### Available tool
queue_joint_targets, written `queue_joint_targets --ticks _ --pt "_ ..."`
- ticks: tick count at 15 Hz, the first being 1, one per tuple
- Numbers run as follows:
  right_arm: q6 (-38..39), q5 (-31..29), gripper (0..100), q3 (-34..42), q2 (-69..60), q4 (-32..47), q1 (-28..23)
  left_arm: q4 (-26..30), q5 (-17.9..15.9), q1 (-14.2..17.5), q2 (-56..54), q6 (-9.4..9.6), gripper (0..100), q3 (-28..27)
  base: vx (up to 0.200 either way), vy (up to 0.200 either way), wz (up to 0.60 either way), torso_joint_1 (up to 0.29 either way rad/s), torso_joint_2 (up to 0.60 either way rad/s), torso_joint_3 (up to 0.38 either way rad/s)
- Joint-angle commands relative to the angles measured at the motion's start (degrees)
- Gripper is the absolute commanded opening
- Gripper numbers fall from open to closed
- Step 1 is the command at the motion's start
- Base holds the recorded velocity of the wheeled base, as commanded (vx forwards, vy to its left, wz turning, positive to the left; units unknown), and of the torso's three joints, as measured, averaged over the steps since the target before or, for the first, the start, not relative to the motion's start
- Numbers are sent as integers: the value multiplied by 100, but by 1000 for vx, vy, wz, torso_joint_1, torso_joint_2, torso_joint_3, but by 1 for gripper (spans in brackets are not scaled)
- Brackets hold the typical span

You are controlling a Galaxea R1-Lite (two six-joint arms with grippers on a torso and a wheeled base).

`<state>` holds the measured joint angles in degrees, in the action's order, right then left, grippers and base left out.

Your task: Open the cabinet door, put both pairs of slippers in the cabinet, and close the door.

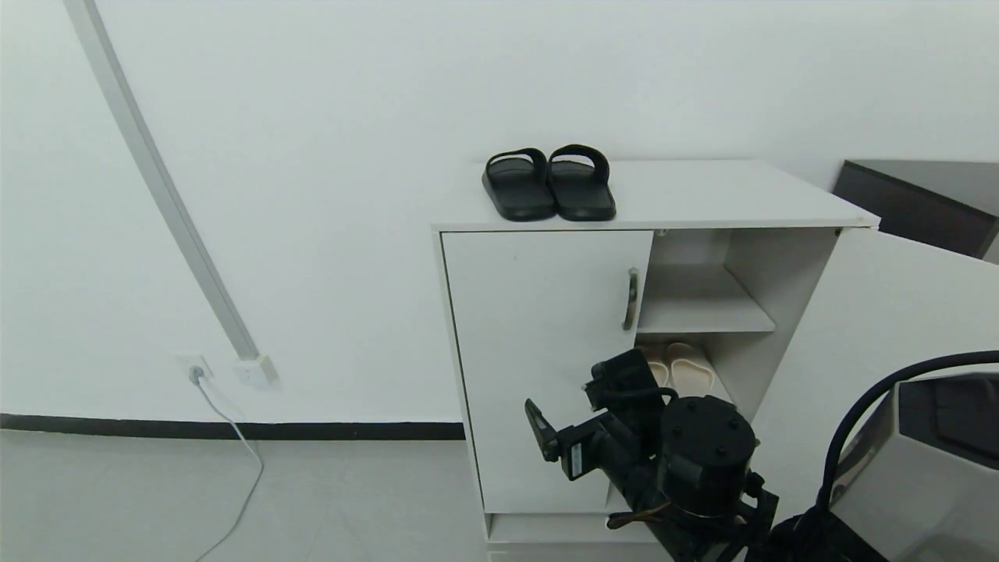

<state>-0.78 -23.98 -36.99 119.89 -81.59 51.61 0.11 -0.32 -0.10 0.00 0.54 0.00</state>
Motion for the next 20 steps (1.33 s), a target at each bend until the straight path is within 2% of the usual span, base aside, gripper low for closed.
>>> queue_joint_targets --ticks 1,17,20 --pt "-1 -2 100 -2 -1 -6 -2 -2 -3 1 9 -1 0 0 0 0 0 154 -481 -315" --pt "-10 -2 100 34 16 -15 -2 -2 5 1 0 -1 0 0 0 0 0 216 -530 -316" --pt "-484 -54 100 -186 236 -6 -152 -2 14 1 9 -1 0 0 0 0 0 255 -574 -317"
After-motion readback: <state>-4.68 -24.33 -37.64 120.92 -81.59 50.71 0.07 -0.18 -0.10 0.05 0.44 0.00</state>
